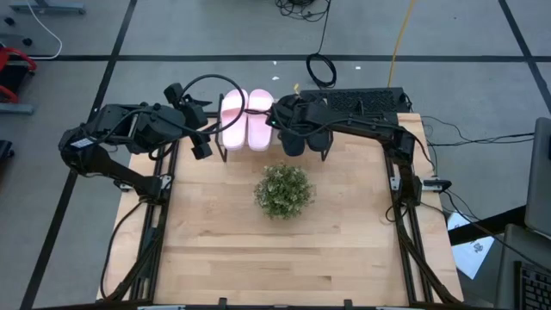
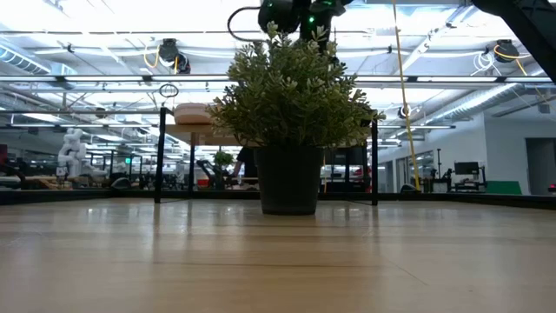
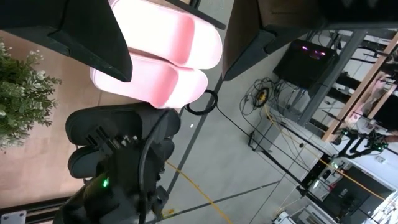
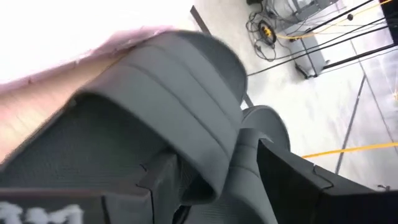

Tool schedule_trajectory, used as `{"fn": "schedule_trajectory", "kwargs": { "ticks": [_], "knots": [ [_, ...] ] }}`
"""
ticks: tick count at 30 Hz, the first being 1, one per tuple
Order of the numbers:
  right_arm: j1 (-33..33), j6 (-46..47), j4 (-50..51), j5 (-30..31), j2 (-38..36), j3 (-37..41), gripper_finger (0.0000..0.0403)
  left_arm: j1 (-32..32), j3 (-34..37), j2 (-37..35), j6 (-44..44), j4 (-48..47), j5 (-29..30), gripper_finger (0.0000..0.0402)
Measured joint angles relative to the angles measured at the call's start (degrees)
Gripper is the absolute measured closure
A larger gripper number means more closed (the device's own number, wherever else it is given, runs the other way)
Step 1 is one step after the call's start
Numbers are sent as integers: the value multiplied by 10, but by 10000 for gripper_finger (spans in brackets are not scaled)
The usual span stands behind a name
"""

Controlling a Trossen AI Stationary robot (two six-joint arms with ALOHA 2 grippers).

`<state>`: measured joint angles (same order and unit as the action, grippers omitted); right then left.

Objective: Pick and place slides into the shelf
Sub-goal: Put the black slipper on the shelf

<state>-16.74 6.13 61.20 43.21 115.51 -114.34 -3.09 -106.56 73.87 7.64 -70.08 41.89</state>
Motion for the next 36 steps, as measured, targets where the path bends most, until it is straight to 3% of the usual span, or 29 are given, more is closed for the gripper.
{"fn": "schedule_trajectory", "kwargs": {
  "ticks": [19,28,36],
  "knots": [
    [29,-1,12,-35,-71,0,206,0,0,0,0,0,-1,147],
    [54,-72,120,-135,-108,0,206,0,0,0,-1,0,0,147],
    [56,-154,123,-241,-108,0,206,0,0,0,-13,0,0,147]
  ]
}}
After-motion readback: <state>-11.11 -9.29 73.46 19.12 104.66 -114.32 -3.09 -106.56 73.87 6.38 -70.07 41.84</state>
